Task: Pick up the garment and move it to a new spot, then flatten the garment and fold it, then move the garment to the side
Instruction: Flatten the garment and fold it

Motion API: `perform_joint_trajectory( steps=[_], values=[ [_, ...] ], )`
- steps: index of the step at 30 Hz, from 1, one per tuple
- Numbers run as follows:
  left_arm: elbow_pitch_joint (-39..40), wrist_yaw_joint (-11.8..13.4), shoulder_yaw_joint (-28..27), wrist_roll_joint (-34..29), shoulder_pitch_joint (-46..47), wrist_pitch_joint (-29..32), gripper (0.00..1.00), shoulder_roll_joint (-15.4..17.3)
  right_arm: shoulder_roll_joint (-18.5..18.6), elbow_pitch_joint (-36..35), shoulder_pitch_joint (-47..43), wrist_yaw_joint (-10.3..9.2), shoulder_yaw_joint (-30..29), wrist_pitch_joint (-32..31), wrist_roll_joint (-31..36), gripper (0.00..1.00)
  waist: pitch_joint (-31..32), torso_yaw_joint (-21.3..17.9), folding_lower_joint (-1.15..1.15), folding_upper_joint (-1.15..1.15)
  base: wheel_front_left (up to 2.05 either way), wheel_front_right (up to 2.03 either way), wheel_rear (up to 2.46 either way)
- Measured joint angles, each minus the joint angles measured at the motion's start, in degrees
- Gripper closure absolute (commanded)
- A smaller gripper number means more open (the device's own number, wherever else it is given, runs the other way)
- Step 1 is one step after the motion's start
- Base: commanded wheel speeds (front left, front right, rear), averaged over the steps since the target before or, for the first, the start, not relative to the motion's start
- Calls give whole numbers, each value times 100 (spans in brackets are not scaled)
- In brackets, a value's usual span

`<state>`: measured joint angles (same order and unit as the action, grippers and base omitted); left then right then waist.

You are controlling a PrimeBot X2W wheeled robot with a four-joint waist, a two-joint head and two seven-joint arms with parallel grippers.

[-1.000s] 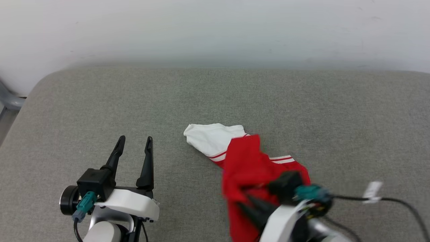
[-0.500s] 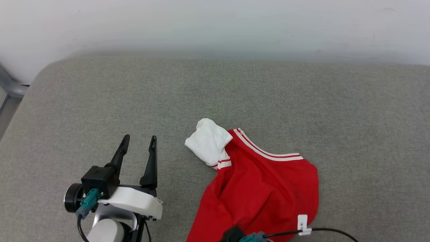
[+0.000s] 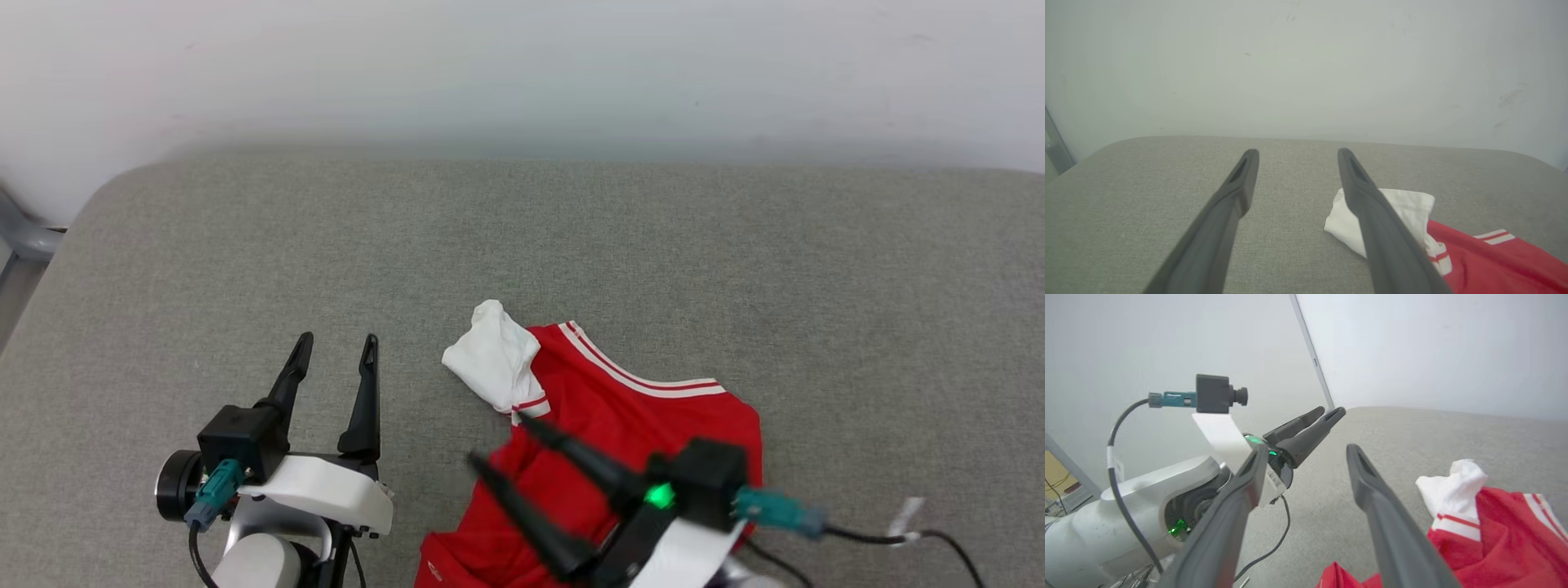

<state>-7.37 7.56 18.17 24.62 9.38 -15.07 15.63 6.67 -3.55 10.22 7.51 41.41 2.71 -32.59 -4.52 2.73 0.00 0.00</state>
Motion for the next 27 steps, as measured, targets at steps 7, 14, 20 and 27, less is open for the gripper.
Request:
perform_joint_trajectory(
  steps=[7, 14, 20, 27],
  values=[
    [23, 27, -16, -27, -75, 0, 0, 8, -68, 132, -482, 0, -2005, -85, 437, 0, 77, -47, 0, 0, 0, 0, 0],
    [81, 60, -59, -32, -92, 0, 0, 25, 11, 310, -890, 0, -3807, -859, 737, 0, 23, -113, 0, 0, 0, 0, 0],
    [110, 71, -63, -33, -62, 0, 0, 27, 180, 804, -926, 0, -4243, -2156, 670, 0, -109, -147, 0, 0, 0, 0, 0],
    [124, 4, -49, -68, 86, 0, 0, 22, 287, 1121, -572, 0, -3669, -3049, 461, 0, -339, -79, 0, 0, 0, 0, 0]
  ],
)
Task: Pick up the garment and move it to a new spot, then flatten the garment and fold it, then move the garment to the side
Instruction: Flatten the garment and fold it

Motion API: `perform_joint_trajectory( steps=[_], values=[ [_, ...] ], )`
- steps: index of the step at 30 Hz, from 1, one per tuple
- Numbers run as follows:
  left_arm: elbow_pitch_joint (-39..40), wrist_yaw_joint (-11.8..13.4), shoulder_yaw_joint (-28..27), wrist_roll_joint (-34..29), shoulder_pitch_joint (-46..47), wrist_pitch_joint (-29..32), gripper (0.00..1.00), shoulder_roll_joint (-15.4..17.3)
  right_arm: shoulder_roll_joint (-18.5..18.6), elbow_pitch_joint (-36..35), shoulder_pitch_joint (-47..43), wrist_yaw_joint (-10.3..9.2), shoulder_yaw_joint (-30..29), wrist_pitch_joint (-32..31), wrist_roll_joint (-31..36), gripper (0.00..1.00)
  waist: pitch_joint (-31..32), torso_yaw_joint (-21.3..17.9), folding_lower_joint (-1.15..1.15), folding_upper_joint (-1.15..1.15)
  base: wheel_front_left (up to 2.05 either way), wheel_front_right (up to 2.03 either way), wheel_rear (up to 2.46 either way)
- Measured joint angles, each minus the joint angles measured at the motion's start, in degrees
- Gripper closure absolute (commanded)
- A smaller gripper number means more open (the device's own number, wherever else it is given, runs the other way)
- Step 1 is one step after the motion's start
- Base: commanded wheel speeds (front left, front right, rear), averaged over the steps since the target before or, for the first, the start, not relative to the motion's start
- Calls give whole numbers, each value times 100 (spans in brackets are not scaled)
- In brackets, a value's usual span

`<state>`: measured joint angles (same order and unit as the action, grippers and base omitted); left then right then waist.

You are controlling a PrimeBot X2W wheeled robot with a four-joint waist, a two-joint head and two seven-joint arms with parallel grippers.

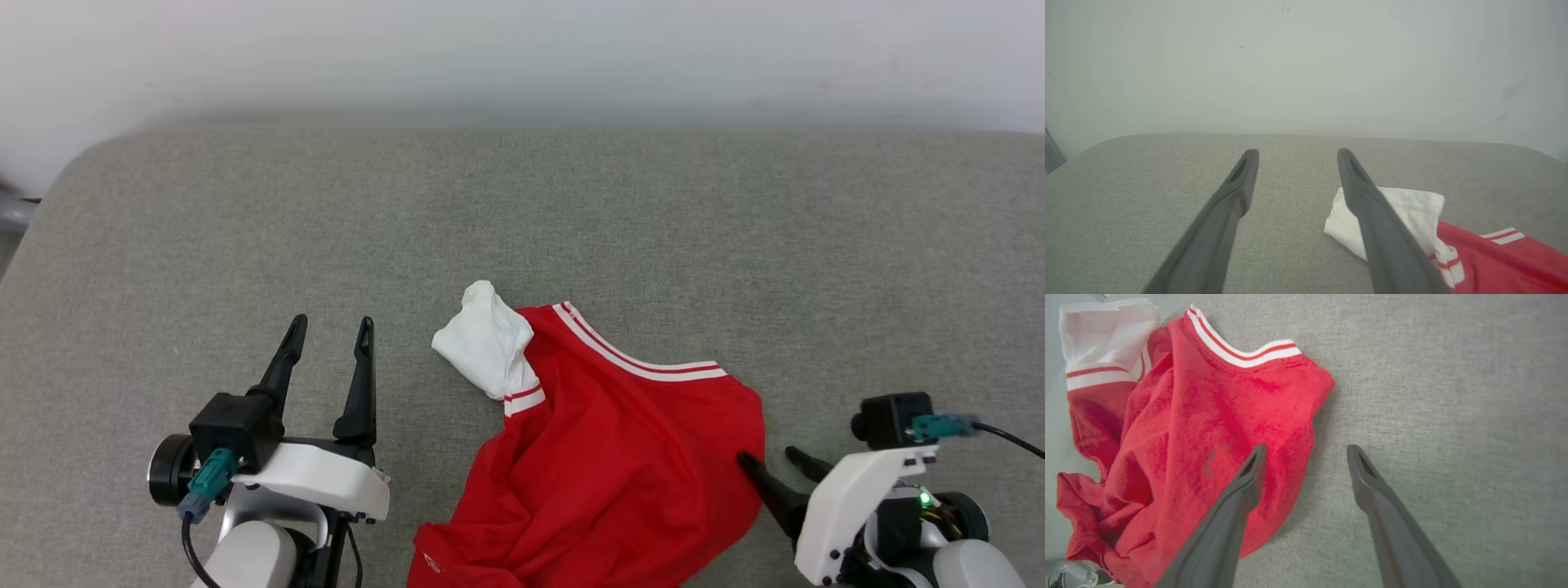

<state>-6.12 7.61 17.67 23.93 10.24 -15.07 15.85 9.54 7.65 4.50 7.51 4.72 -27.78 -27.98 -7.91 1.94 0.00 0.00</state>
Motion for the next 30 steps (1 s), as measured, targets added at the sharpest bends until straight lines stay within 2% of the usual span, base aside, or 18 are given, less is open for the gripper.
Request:
perform_joint_trajectory(
  steps=[8, 9, 10, 11, 18, 21, 25, 30],
  values=[
    [4, -56, -13, -10, 125, 0, 0, -62, 243, 561, 388, 2, 510, -598, -147, 0, -334, 156, 0, 0, 0, 0, 0],
    [1, -64, -25, -21, 146, 0, 0, -75, 265, 580, 416, 2, 548, -641, -166, 14, -377, 171, 0, 0, 0, 0, 0],
    [-1, -75, -41, -29, 163, 0, 0, -92, 291, 587, 458, 2, 586, -659, -177, 71, -415, 184, 0, 0, 0, 0, 0],
    [-7, -82, -56, -45, 167, 0, 0, -114, 307, 587, 485, 2, 608, -658, -188, 100, -447, 195, 0, 0, 0, 0, 0],
    [-99, -151, -153, -76, 154, 0, 0, -205, 588, 265, 741, 3, 491, -315, -5, 100, -375, 126, 0, 0, 0, 0, 0],
    [-112, -197, -164, -110, 144, 0, 0, -253, 829, -14, 968, 3, 179, -254, 219, 100, -297, 72, 0, 0, 0, 0, 0],
    [-125, -234, -178, -159, 144, 0, 0, -331, 978, -257, 1145, 3, -321, -272, 517, 100, -250, 14, 0, 0, 0, 0, 0],
    [-143, -308, -213, -204, 146, 0, 0, -401, 956, 56, 1140, 2, -1079, -259, 691, 100, -324, 2, 0, 0, 0, 0, 0]
  ],
)
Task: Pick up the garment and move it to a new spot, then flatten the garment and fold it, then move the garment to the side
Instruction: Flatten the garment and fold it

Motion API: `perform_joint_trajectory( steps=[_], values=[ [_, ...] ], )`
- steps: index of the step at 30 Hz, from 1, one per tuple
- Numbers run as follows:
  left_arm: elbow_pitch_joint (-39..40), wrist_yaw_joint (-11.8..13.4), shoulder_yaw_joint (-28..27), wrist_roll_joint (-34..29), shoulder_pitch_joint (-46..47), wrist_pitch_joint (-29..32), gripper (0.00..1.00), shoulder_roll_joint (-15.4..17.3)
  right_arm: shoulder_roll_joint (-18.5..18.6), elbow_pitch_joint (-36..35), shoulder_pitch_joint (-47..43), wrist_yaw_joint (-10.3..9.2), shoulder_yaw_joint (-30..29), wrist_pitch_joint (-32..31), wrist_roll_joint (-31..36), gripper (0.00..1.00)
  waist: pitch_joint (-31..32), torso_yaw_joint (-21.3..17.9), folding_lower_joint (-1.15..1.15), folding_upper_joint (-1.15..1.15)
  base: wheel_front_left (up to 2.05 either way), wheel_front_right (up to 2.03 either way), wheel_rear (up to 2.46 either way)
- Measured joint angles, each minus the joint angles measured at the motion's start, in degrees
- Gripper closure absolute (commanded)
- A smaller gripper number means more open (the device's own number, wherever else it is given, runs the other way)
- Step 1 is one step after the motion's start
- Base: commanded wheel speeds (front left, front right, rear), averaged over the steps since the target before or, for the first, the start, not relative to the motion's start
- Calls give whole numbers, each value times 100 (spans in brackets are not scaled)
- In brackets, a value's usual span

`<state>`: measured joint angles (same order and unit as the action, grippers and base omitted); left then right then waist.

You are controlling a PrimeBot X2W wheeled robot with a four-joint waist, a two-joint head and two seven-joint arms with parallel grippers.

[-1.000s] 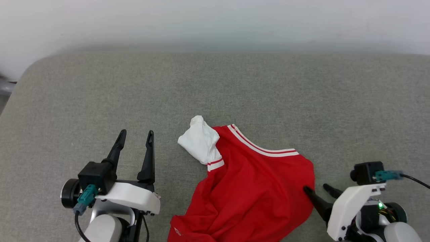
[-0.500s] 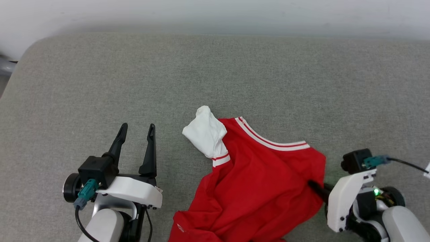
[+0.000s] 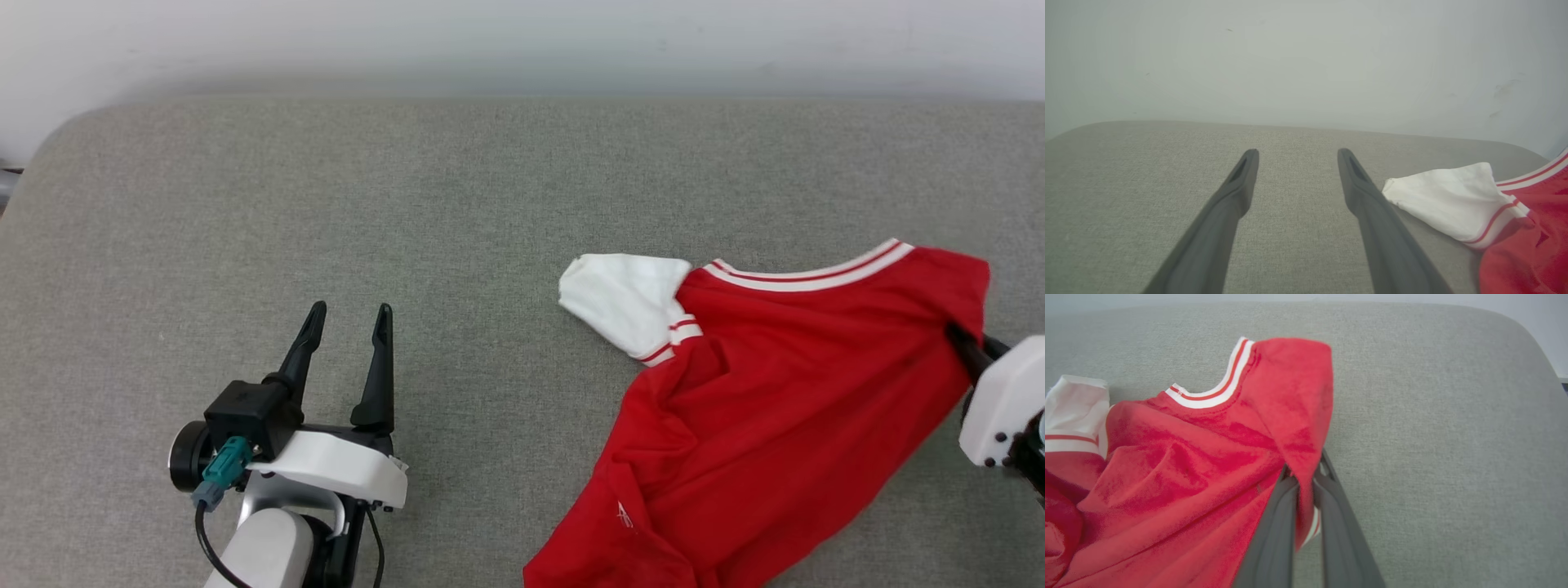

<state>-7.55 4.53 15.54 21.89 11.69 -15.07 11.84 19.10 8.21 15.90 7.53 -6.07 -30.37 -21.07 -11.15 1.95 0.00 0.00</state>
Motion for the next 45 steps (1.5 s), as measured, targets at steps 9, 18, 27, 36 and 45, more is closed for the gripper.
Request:
perform_joint_trajectory(
  steps=[9, 18, 27, 36, 45],
  values=[
    [-69, -86, -114, -78, 24, 0, 0, -54, -419, 1196, -90, -2, -504, 876, 121, 0, -162, 15, 0, 0, 0, 0, 0],
    [-171, -102, -215, -116, 8, 0, 0, -24, -816, 1295, -14, -2, -653, 2863, 523, 0, -11, -63, 0, 0, 0, 0, 0],
    [-231, -77, -215, -114, -174, 1, 0, 10, -1281, 616, -575, -1, -453, 3641, 889, 0, 362, -172, 0, 0, 0, 0, 0],
    [-198, -24, -190, -97, -295, 80, 0, 58, -1577, -53, -1354, -1, -360, 3274, 878, 0, 597, -266, 0, 0, 0, 0, 0],
    [-97, 7, -153, -83, -320, 129, 0, 90, -1595, -23, -1556, -2, -637, 2037, 503, 0, 525, -308, 0, 0, 0, 0, 0]
  ],
)
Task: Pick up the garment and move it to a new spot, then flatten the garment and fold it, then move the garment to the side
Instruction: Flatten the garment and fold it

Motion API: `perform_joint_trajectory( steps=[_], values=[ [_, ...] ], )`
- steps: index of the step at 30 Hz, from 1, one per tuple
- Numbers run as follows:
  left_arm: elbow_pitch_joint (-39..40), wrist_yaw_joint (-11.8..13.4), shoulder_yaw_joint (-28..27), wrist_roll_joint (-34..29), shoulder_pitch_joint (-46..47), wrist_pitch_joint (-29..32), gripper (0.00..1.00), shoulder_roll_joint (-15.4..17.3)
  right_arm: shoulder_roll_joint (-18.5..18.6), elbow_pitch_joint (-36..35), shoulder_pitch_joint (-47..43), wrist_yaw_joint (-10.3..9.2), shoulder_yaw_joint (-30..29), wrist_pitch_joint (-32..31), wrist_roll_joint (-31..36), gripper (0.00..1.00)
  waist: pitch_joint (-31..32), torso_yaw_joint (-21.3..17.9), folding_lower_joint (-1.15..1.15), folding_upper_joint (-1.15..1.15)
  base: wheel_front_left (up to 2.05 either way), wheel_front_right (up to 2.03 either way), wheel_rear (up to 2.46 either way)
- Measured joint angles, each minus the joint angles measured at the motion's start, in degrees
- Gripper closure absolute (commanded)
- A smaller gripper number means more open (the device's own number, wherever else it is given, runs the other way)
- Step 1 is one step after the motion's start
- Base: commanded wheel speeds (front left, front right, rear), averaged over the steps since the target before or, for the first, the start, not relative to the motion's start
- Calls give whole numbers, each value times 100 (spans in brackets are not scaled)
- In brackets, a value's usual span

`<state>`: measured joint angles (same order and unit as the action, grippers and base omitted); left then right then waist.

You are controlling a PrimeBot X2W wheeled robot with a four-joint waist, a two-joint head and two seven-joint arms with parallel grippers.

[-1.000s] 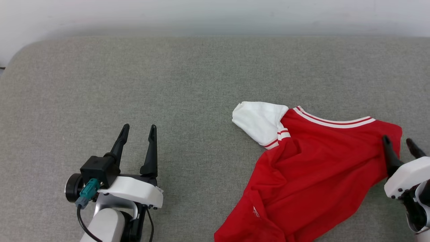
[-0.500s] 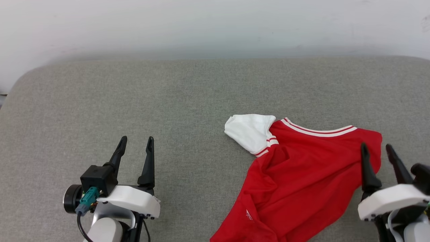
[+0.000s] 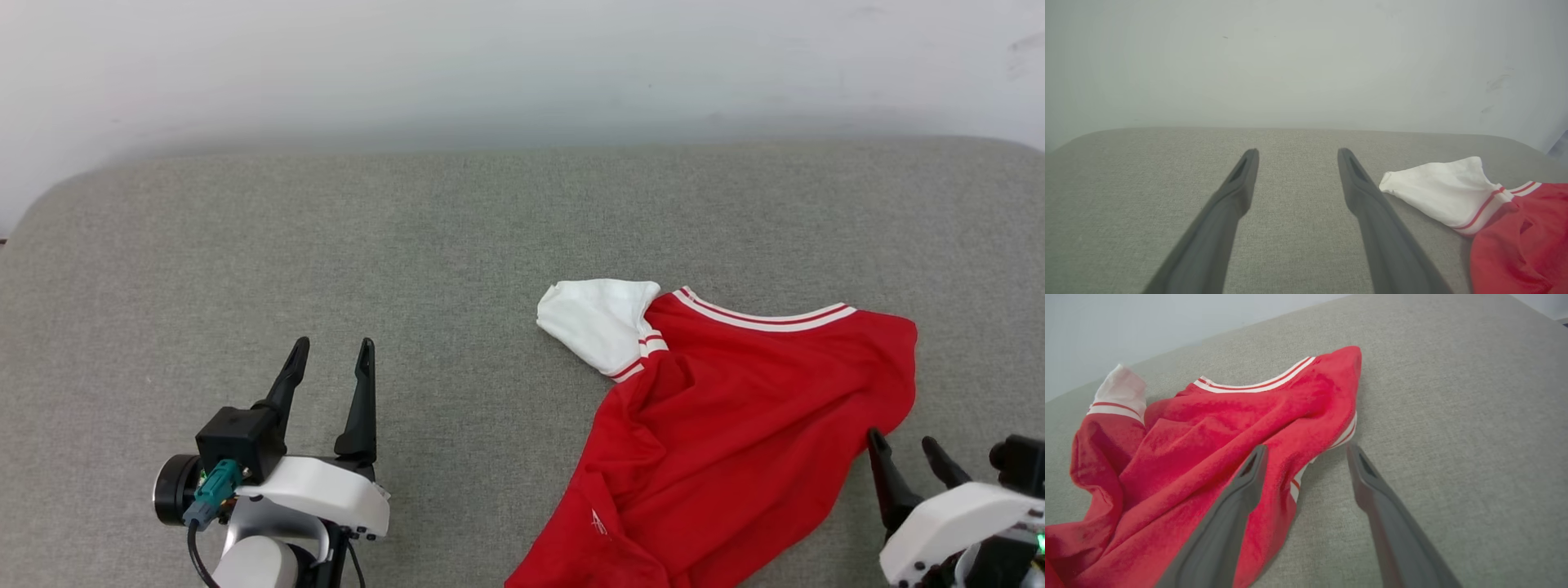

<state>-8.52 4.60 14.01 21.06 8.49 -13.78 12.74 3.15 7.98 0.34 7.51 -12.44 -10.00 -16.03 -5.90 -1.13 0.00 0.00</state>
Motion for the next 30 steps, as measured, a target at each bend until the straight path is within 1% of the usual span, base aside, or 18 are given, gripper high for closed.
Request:
perform_joint_trajectory(
  steps=[6, 13, 18, 19, 20, 21, 25, 28, 30],
  values=[
    [59, -5, 53, 9, 107, -1, 0, -13, 400, 268, 599, 0, -122, -713, -166, 0, -227, 25, 0, 0, 0, 0, 0],
    [83, -69, 109, -12, 370, -31, 0, -23, 961, 1017, 1374, 1, -73, -1328, -263, 0, -642, 184, 0, 0, 0, 0, 0],
    [2, -92, 101, -8, 453, -55, 0, -56, 1079, 1552, 1691, 1, 191, -1646, -330, 0, -908, 333, 0, 0, 0, 0, 0],
    [-15, -100, 99, -8, 471, -62, 0, -65, 1113, 1637, 1735, 0, 219, -1734, -369, 43, -937, 361, 1, 0, 0, 0, 0],
    [-35, -104, 101, -7, 475, -63, 0, -77, 1132, 1689, 1771, 0, 235, -1740, -387, 73, -957, 383, 0, 0, 0, 0, 0],
    [-56, -107, 102, -7, 476, -78, 0, -83, 1144, 1731, 1807, -1, 249, -1750, -420, 100, -969, 401, 0, 0, 0, 0, 0],
    [-109, -110, 89, -7, 488, -101, 0, -104, 1190, 1760, 1952, 2, 211, -1618, -390, 100, -919, 415, 0, 0, 0, 0, 0],
    [-130, -136, 77, -8, 503, -103, 0, -113, 1246, 1578, 2060, 2, 63, -1455, -143, 100, -868, 407, 1, 0, 0, 0, 0],
    [-137, -143, 73, -12, 504, -108, 0, -115, 1259, 1321, 2249, 2, -25, -1350, 110, 100, -844, 388, 0, 0, 0, 0, 0]
  ],
)
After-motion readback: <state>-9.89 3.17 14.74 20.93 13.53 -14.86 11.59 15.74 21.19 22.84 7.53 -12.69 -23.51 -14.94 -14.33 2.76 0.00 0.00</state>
